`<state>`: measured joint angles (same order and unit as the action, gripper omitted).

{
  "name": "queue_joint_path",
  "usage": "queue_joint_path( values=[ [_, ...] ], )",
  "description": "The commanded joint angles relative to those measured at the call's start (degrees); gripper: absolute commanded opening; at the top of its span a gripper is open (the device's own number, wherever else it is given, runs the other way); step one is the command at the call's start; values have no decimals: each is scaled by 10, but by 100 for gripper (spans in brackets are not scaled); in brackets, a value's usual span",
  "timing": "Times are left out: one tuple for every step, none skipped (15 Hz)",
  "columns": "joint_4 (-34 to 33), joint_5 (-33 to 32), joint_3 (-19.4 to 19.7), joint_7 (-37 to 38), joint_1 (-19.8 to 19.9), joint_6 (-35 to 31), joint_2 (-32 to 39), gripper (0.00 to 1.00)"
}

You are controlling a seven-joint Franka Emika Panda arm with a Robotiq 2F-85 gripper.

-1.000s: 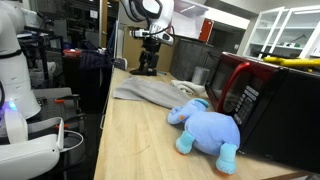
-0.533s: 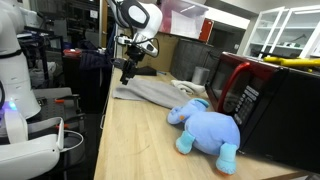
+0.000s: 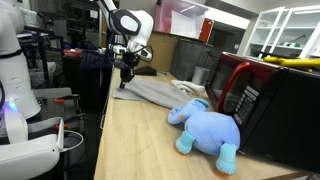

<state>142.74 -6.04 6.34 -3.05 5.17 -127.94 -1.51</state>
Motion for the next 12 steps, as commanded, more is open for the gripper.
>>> queue_joint_path(
  values=[
    [35,-7,-12,8,-6,-58,-5,0],
    [43,-15,-13,8,-6,-72,-4,0],
    [51,-30,-13,11,-4,-87,-1,0],
    [57,-44,-12,15,-1,-97,2,0],
    [61,-65,-9,18,2,-108,5,0],
    [66,-92,-4,22,8,-125,8,0],
    [68,-119,1,29,12,-140,10,0],
    [68,-143,6,35,17,-147,12,0],
    [70,-167,11,43,22,-154,10,0],
    [74,-189,17,47,29,-156,6,0],
    [77,-208,24,54,35,-155,4,0],
    [81,-223,31,54,42,-146,-2,0]
  ],
)
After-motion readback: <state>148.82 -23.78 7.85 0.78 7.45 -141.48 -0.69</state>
